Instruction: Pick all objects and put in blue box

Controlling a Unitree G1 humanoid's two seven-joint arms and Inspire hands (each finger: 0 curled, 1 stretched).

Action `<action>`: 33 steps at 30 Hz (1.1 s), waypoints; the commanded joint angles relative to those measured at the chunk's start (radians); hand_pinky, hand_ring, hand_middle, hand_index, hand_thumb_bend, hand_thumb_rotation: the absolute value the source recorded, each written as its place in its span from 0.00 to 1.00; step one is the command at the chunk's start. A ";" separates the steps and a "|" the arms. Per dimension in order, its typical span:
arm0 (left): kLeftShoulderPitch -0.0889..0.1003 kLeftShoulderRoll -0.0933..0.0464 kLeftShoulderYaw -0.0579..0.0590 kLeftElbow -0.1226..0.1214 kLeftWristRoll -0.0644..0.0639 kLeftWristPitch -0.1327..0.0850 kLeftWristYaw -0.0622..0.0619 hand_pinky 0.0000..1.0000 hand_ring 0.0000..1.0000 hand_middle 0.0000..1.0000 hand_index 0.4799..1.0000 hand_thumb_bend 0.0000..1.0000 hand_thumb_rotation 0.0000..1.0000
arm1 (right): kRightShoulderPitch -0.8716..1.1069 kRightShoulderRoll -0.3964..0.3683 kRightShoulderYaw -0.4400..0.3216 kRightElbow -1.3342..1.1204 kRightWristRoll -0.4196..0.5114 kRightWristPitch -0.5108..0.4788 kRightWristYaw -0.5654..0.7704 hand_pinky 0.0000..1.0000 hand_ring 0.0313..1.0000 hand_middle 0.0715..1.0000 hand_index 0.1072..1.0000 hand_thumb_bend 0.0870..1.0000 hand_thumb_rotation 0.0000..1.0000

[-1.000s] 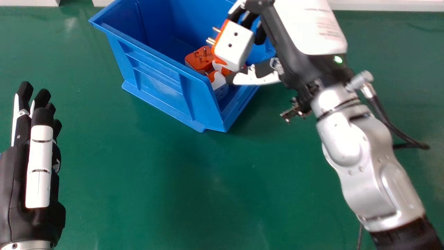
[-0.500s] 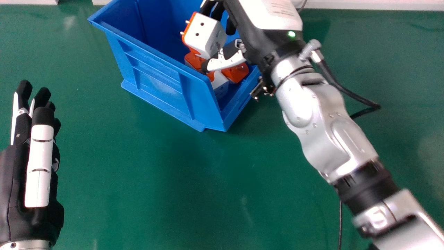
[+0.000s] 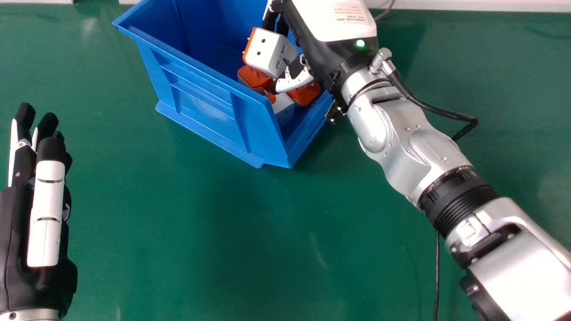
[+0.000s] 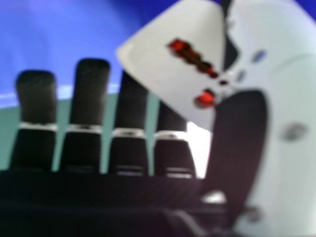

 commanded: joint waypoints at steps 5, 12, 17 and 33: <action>0.012 0.010 0.014 -0.017 0.003 -0.012 -0.007 1.00 1.00 0.99 1.00 0.57 0.96 | -0.067 -0.004 0.004 0.045 0.022 -0.031 -0.048 0.29 0.41 0.52 0.47 0.44 0.00; 0.015 0.006 0.011 -0.016 0.004 -0.011 0.000 1.00 1.00 0.99 1.00 0.58 0.96 | -0.074 0.000 0.017 0.084 0.025 -0.029 -0.061 0.28 0.41 0.51 0.47 0.44 0.00; 0.018 0.005 0.009 -0.016 0.007 -0.009 0.001 1.00 1.00 0.99 1.00 0.57 0.97 | -0.075 0.001 0.024 0.108 0.027 -0.043 -0.073 0.29 0.41 0.50 0.46 0.44 0.00; 0.016 0.002 0.011 0.022 -0.022 -0.052 -0.042 1.00 1.00 0.99 1.00 0.57 0.97 | -0.054 0.009 0.035 0.162 0.049 -0.067 -0.102 0.31 0.41 0.50 0.45 0.44 0.00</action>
